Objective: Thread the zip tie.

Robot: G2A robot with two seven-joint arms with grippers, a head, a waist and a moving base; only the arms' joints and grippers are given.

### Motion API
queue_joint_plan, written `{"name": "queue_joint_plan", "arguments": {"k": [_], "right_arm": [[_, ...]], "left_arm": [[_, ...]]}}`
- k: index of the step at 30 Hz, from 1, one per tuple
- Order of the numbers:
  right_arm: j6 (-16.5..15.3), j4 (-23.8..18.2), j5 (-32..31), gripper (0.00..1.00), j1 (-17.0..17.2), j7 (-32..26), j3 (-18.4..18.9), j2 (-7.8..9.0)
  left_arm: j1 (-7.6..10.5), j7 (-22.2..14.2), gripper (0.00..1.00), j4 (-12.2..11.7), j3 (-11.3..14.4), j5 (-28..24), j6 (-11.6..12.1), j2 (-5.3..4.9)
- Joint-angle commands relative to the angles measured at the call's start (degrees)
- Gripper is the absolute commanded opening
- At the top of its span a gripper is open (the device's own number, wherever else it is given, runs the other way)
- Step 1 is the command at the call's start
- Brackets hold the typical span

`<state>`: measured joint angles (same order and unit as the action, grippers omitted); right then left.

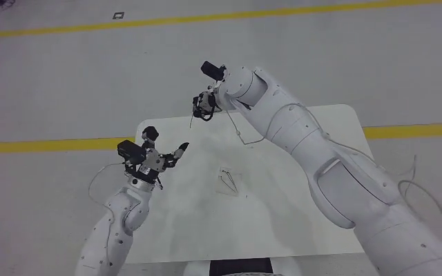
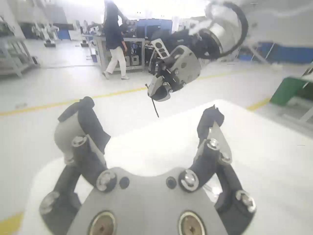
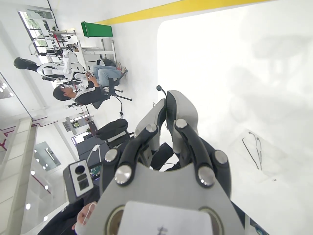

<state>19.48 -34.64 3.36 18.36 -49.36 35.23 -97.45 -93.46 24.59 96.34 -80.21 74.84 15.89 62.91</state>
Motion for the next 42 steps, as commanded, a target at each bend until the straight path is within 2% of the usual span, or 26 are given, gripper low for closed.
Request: {"name": "queue_joint_plan", "arguments": {"k": [1,5,7,9,20,24,25,29,33,35,42], "right_arm": [[0.0,0.7,0.2,0.0,-0.4,-0.5,-0.2,-0.48],[0.0,2.8,0.4,0.0,-1.3,-1.2,-0.9,-1.62],[0.0,4.0,1.1,0.0,-1.5,-1.6,-1.0,-2.22],[0.0,6.0,2.9,0.0,-1.8,-1.8,-0.7,-2.96],[-0.2,5.8,3.0,0.0,-1.3,-1.1,-0.6,-2.94],[0.0,5.1,3.2,0.0,0.1,1.8,0.4,-2.78],[0.0,5.0,3.3,0.0,0.2,2.3,0.7,-2.78],[0.0,5.0,3.4,0.0,0.5,3.8,1.2,-2.94],[0.0,5.9,3.9,0.0,0.5,5.0,1.7,-3.25],[0.0,6.5,4.5,0.0,0.4,4.5,1.9,-3.48],[0.0,6.7,4.5,0.0,0.3,4.6,2.0,-3.52]], "left_arm": [[0.91,1.8,1.0,-1.3,1.0,8.3,-1.5,-0.09],[2.36,3.4,1.0,-3.2,2.7,14.4,-5.2,0.03],[3.09,3.9,1.0,-4.1,3.4,15.1,-7.2,-0.03],[4.27,4.2,1.0,-5.1,5.0,15.1,-8.6,-0.58],[4.85,3.9,1.0,-5.2,5.4,15.1,-9.5,-0.81],[6.81,3.2,1.0,-6.2,8.5,15.1,-16.1,-1.84],[7.71,3.3,1.0,-6.7,10.2,15.1,-18.3,-2.38],[10.73,3.5,1.0,-8.8,15.3,15.1,-24.2,-3.77],[13.14,2.8,1.0,-10.5,19.1,15.1,-28.2,-4.61],[13.77,3.0,1.0,-10.7,20.1,15.1,-28.9,-4.85],[13.78,2.7,1.0,-10.7,20.1,15.1,-28.7,-4.81]]}}
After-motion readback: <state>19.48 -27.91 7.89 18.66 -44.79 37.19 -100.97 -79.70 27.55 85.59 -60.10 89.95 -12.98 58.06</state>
